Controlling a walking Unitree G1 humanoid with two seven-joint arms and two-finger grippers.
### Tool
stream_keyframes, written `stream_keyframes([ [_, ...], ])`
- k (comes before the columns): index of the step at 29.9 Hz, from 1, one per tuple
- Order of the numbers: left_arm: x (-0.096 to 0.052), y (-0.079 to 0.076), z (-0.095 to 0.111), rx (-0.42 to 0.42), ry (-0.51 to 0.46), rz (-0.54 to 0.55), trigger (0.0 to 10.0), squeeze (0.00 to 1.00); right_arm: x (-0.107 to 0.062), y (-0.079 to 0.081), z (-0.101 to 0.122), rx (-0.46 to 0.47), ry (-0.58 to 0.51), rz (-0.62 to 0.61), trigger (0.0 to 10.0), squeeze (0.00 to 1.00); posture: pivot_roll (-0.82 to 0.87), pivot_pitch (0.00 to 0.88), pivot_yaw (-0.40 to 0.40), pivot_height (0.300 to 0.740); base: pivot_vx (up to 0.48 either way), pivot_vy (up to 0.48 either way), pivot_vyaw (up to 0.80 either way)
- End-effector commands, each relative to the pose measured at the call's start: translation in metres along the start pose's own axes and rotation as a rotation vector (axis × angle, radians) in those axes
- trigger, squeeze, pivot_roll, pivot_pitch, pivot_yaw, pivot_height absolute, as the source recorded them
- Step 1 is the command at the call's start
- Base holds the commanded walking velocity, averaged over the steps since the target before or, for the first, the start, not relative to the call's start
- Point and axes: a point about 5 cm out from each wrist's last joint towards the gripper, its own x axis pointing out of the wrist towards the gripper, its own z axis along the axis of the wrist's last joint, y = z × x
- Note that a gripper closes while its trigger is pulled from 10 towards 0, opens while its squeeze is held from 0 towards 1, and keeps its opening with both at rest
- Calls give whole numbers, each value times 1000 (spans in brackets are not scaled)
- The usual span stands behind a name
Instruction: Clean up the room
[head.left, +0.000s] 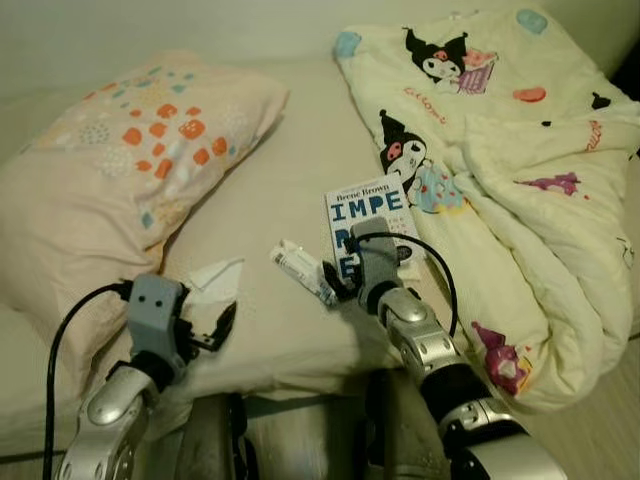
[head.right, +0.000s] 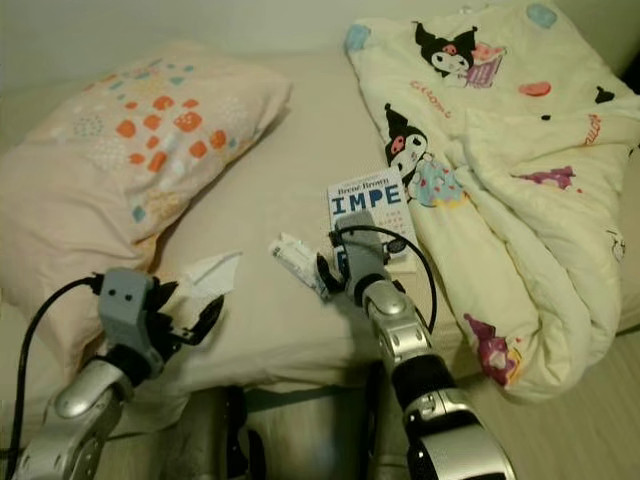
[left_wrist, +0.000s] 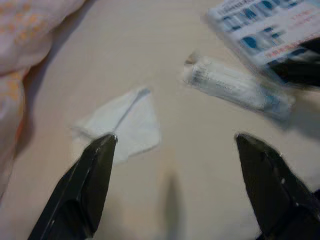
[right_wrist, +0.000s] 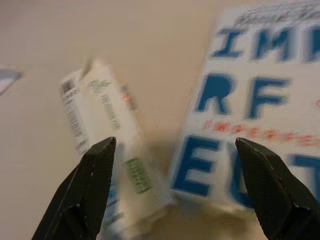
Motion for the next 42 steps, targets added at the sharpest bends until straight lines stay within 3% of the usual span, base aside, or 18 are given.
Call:
stream_keyframes([
  [1, -5, -10, 4, -4, 1, -61, 10000, 1000, 1, 6, -9, 44, 28, 45, 10000, 1000, 116, 410, 5, 596, 0, 0, 0],
  [5, -10, -25, 15, 16, -6, -130, 10000, 1000, 6, 10, -7, 32, 32, 85, 10000, 1000, 143, 427, 3, 596, 0, 0, 0],
  [10, -16, -29, 16, 21, 17, -134, 10000, 1000, 7, 14, -15, -17, 102, 113, 10000, 1000, 154, 432, 1, 596, 0, 0, 0],
  [12, -18, -29, 16, 19, 28, -125, 10000, 1000, 5, 16, -25, -50, 172, 128, 10000, 0, 155, 434, 0, 596, 0, 0, 0],
  [17, -19, -34, 16, 8, 37, -138, 10000, 1000, 2, 15, -35, -109, 236, 132, 10000, 0, 149, 427, -2, 596, 0, 0, 0],
  [19, -19, -42, 19, -21, 27, -207, 10000, 1000, 2, 13, -35, -119, 230, 116, 0, 0, 145, 425, -2, 596, 0, 0, 0],
  [22, -19, -47, 21, -35, 22, -243, 10000, 1000, 2, 13, -35, -123, 227, 114, 0, 0, 143, 424, 0, 596, 0, 0, 0],
  [24, -19, -57, 25, -47, 13, -324, 10000, 1000, 2, 11, -35, -132, 222, 101, 0, 0, 127, 397, 4, 596, 0, 0, 0],
  [25, -18, -62, 26, -51, 13, -357, 10000, 929, 2, 9, -35, -136, 219, 94, 0, 0, 122, 388, 5, 596, 0, 0, 0],
  [27, -15, -67, 26, -49, 13, -402, 10000, 643, 1, 7, -36, -137, 214, 85, 0, 0, 114, 378, 5, 596, 0, 0, 0],
  [28, -15, -67, 26, -49, 13, -402, 10000, 643, 1, 7, -36, -137, 214, 85, 0, 0, 114, 378, 5, 596, 0, 0, 0],
  [29, -10, -68, 26, -39, 6, -409, 10000, 580, 1, 5, -35, -138, 202, 76, 0, 0, 101, 353, 9, 596, 0, 0, 0],
  [42, 10, -62, 22, 2, -4, -375, 10000, 514, -1, -4, -32, -110, 166, 43, 0, 0, 68, 289, 22, 596, 0, 0, 0],
])
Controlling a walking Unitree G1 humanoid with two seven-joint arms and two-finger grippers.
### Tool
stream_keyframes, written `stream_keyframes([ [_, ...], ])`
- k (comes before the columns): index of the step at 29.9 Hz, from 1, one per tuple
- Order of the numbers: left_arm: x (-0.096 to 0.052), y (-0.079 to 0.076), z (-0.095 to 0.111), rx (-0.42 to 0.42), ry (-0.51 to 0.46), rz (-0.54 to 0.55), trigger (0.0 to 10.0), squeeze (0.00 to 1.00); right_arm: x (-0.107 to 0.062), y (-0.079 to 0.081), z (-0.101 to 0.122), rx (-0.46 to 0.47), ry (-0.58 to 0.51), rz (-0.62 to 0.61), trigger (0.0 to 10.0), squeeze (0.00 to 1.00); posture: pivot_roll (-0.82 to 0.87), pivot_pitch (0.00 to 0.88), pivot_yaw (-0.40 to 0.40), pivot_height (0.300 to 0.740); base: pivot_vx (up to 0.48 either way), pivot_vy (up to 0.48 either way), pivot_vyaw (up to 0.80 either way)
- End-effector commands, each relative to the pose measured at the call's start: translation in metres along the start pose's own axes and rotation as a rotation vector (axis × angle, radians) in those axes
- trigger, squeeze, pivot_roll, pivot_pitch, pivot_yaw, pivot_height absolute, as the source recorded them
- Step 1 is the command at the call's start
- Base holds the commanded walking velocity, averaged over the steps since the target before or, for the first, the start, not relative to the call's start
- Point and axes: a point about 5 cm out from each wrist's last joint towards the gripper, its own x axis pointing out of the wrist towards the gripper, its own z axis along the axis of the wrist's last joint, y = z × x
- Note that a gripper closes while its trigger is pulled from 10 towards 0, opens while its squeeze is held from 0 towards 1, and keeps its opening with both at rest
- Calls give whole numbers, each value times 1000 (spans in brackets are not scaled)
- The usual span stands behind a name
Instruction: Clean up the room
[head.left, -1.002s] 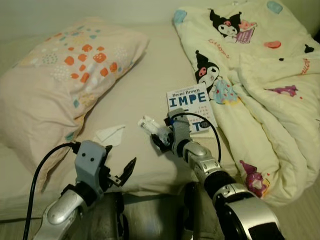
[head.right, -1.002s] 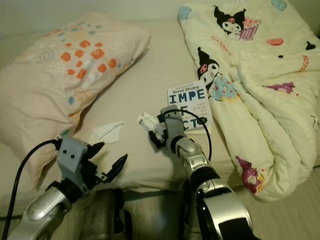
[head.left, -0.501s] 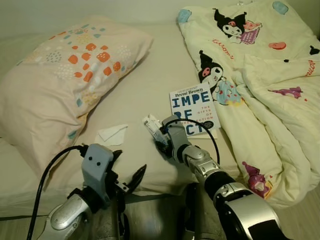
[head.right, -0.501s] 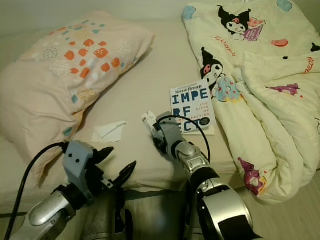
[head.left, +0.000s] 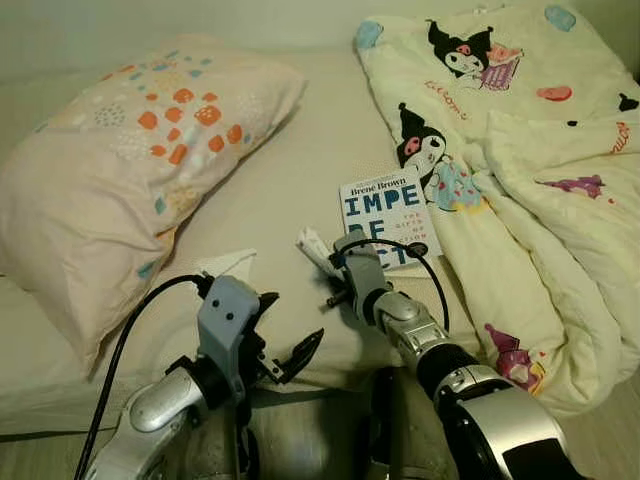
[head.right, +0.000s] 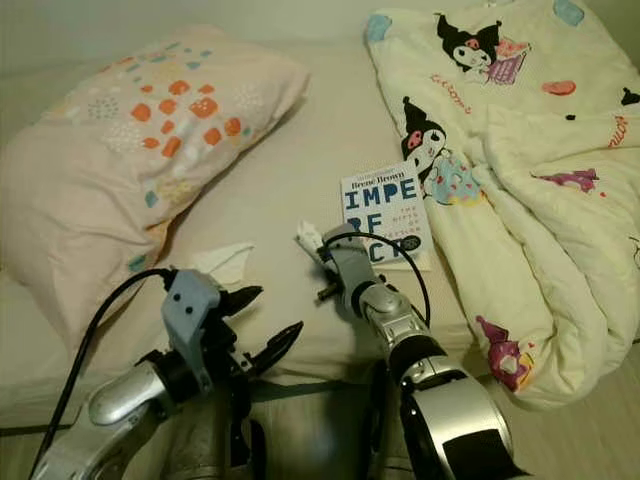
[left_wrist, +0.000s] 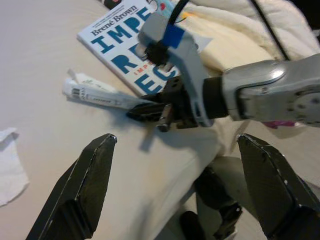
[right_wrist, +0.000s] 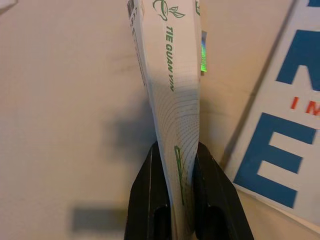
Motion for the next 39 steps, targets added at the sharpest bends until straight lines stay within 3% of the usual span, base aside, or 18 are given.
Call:
stream_keyframes([
  [1, 0, 1, -9, 0, 28, 14, 10000, 427, -3, 1, -14, 33, 30, -1, 0, 0, 55, 272, 25, 596, 0, 0, 0],
  [2, 2, 6, -14, 9, 42, 49, 10000, 353, -3, 0, -13, 44, 18, -4, 0, 0, 42, 256, 26, 596, 0, 0, 0],
  [5, 5, 19, -23, 3, 70, 146, 10000, 349, -3, 0, -11, 67, -15, -1, 0, 0, 20, 225, 29, 596, 0, 0, 0],
  [8, 5, 23, -26, -3, 74, 168, 10000, 349, -3, 0, -9, 76, -30, 4, 0, 0, 20, 225, 29, 596, 0, 0, 0],
  [9, 7, 29, -30, 5, 81, 217, 10000, 349, -4, -1, -5, 79, -79, 10, 0, 0, -5, 182, 22, 596, 0, 0, 0],
  [11, 7, 32, -32, 7, 82, 242, 10000, 349, -5, -1, -1, 75, -114, 6, 0, 0, -8, 174, 20, 596, 0, 0, 0],
  [12, 7, 37, -34, 16, 89, 298, 10000, 341, -6, -4, 6, 81, -168, -14, 3725, 0, -14, 160, 16, 596, 0, 0, 0],
  [13, 5, 48, -39, -5, 116, 417, 10000, 216, -11, -6, 16, 88, -270, -61, 10000, 0, -34, 126, 5, 596, 0, 0, 0],
  [15, 4, 51, -42, -20, 128, 449, 10000, 216, -13, -7, 17, 83, -299, -80, 10000, 0, -37, 121, 3, 596, 0, 0, 0],
  [17, -2, 57, -52, -53, 155, 556, 10000, 0, -24, -1, 10, 47, -345, -104, 10000, 0, -42, 100, -1, 596, 0, 0, 0],
  [20, -4, 59, -54, -54, 160, 594, 10000, 0, -29, 2, 7, 31, -356, -113, 10000, 0, -44, 94, -1, 596, 0, 0, 0],
  [22, -11, 62, -63, -27, 174, 696, 10000, 0, -42, 5, -8, -38, -365, -142, 10000, 0, -52, 80, 6, 596, 0, 0, 0],
  [23, -13, 61, -64, -27, 171, 708, 10000, 0, -45, 6, -16, -30, -352, -143, 10000, 0, -53, 77, 6, 596, 0, 0, 0],
  [29, -11, 55, -66, 24, 165, 693, 10000, 0, -52, 5, -32, 44, -326, -192, 10000, 0, -53, 73, 10, 611, 0, 0, 0],
  [34, -4, 50, -66, -20, 143, 683, 10000, 0, -55, 9, -35, 61, -304, -207, 10000, 0, -52, 74, 10, 631, 0, 0, 0],
  [39, -1, 50, -66, -3, 147, 677, 10000, 0, -56, 12, -35, 68, -296, -208, 10000, 0, -51, 77, 11, 641, 0, 0, 0],
])
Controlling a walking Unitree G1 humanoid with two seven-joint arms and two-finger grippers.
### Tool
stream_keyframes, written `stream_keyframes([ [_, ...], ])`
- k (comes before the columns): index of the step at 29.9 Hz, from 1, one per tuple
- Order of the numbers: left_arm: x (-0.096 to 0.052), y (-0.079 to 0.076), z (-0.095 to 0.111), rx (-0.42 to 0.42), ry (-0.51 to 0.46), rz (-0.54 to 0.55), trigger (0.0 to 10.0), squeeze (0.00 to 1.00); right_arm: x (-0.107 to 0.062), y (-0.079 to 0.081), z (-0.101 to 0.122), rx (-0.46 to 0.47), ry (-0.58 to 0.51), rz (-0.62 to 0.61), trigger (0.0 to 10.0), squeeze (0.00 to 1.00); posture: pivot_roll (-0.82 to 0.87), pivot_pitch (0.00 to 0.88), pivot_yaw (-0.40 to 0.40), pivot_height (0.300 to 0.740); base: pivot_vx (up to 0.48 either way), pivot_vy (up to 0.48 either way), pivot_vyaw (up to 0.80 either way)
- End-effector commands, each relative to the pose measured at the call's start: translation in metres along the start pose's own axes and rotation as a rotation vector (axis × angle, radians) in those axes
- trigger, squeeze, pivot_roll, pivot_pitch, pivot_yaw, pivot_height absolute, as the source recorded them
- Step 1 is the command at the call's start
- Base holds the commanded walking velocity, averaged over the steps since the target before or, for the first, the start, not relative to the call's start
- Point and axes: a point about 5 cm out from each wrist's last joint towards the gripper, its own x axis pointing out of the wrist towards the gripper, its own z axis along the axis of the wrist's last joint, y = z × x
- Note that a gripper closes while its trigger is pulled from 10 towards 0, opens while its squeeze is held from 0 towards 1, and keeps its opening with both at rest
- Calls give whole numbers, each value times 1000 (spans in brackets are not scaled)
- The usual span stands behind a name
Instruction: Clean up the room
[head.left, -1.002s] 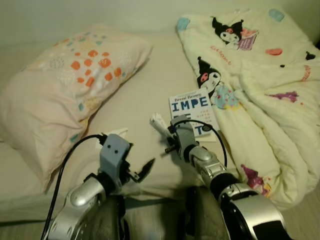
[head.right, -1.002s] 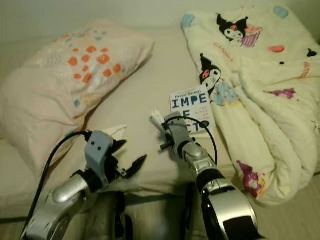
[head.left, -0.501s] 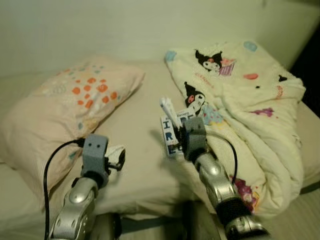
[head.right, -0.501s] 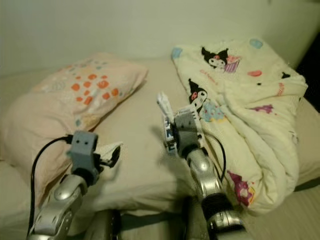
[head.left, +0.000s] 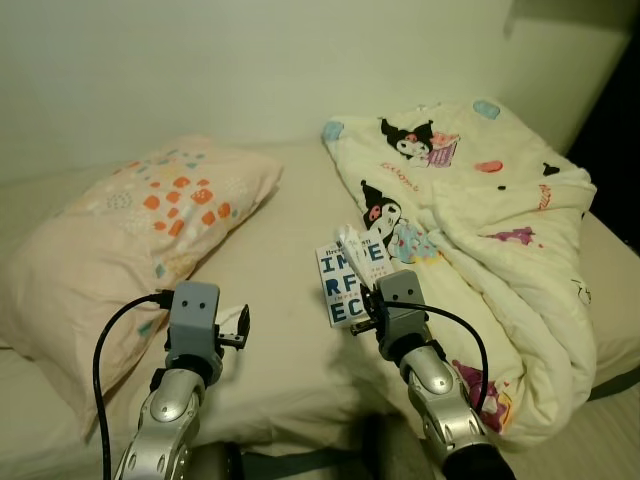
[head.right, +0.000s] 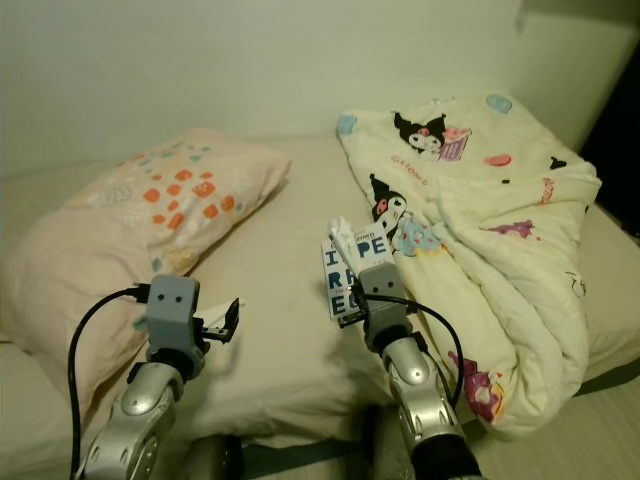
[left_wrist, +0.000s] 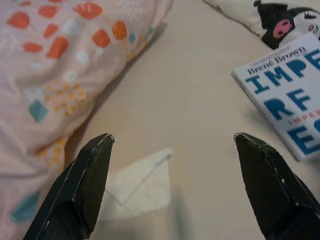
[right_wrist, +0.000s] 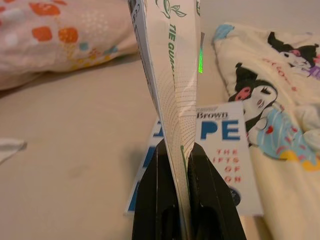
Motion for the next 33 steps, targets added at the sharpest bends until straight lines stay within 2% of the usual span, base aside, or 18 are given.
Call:
stream_keyframes([
  [1, -1, 0, -6, 25, 18, 5, 10000, 0, -2, 4, -1, 12, 8, 2, 10000, 0, -51, 77, 11, 646, 0, 0, 0],
  [25, -4, 0, -13, 73, 20, -23, 10000, 0, -10, 13, -9, 60, 88, 10, 10000, 0, -38, 89, 13, 738, 0, 0, 0],
  [33, -5, -3, -15, 85, 27, -45, 10000, 0, -14, 15, -13, 70, 106, 11, 10000, 0, -39, 92, 19, 740, 0, 0, 0],
])
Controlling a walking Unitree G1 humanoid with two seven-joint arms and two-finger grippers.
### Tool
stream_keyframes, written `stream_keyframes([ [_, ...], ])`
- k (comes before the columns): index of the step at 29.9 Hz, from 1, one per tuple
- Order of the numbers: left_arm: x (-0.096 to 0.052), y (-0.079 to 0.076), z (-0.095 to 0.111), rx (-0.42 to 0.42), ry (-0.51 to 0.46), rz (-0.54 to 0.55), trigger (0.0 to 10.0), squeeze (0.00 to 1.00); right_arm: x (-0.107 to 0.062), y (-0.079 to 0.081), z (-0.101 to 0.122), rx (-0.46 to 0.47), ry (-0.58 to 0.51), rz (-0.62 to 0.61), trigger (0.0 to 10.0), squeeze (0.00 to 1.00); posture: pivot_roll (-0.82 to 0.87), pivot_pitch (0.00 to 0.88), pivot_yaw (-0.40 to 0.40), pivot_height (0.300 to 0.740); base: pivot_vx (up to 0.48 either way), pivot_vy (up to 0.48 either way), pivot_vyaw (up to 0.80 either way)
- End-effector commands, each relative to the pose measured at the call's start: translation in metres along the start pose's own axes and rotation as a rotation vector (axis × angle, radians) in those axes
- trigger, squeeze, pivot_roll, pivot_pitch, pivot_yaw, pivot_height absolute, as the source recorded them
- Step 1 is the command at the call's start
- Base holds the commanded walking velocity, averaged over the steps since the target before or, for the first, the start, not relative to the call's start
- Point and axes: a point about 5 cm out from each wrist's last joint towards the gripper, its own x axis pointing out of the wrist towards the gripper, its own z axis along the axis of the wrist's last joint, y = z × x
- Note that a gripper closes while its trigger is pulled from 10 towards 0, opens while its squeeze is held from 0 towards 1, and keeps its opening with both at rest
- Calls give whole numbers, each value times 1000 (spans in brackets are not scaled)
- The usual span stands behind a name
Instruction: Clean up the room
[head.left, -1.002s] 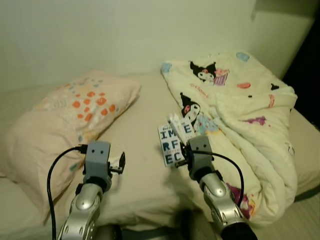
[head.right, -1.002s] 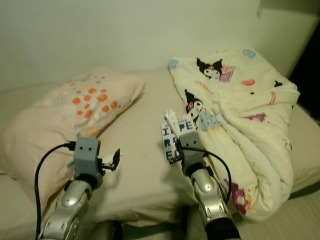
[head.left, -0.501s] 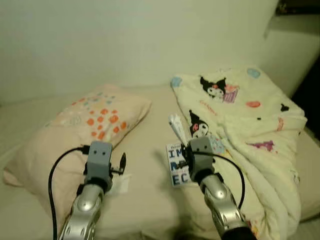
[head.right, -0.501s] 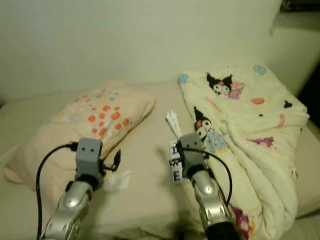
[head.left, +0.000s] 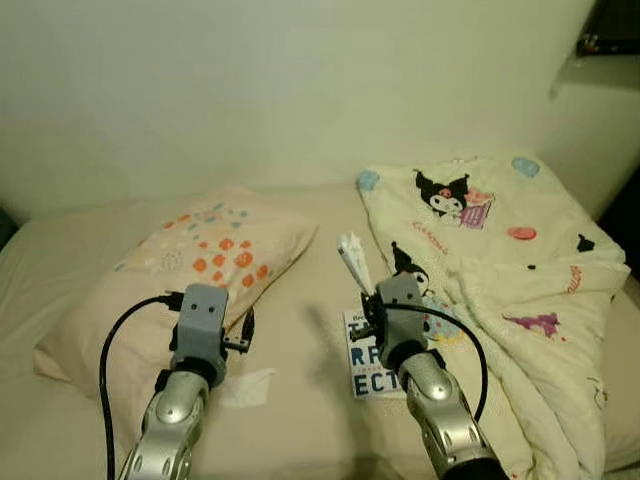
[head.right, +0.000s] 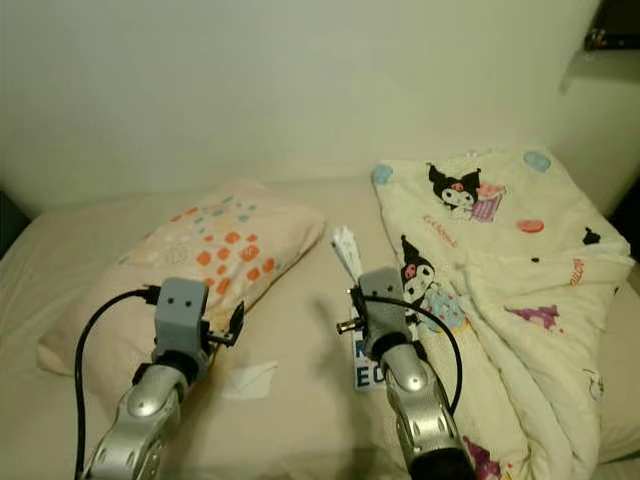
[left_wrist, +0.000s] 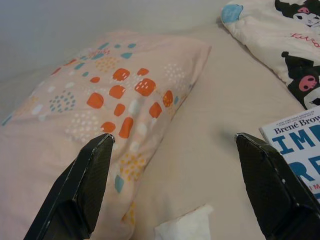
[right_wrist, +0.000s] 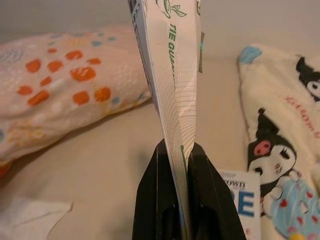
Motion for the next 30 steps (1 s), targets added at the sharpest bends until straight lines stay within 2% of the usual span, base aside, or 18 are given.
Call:
stream_keyframes([
  [1, -4, 2, -9, 30, 33, -14, 10000, 0, -3, 4, -4, 34, 17, 13, 10000, 0, -40, 92, 22, 740, 0, 0, 0],
  [5, -4, 1, -11, 30, 40, -22, 10000, 0, -4, 6, -7, 45, 27, 21, 10000, 0, -40, 90, 24, 740, 0, 0, 0],
  [10, -7, 1, -24, 44, 80, -16, 10000, 0, -7, 11, -15, 42, 55, 41, 10000, 0, -41, 82, 23, 740, 0, 0, 0],
  [30, -7, 0, -23, 42, 59, -14, 10000, 0, -8, 11, -15, 46, 49, 47, 10000, 0, -41, 71, 23, 740, 0, 0, -53],
])
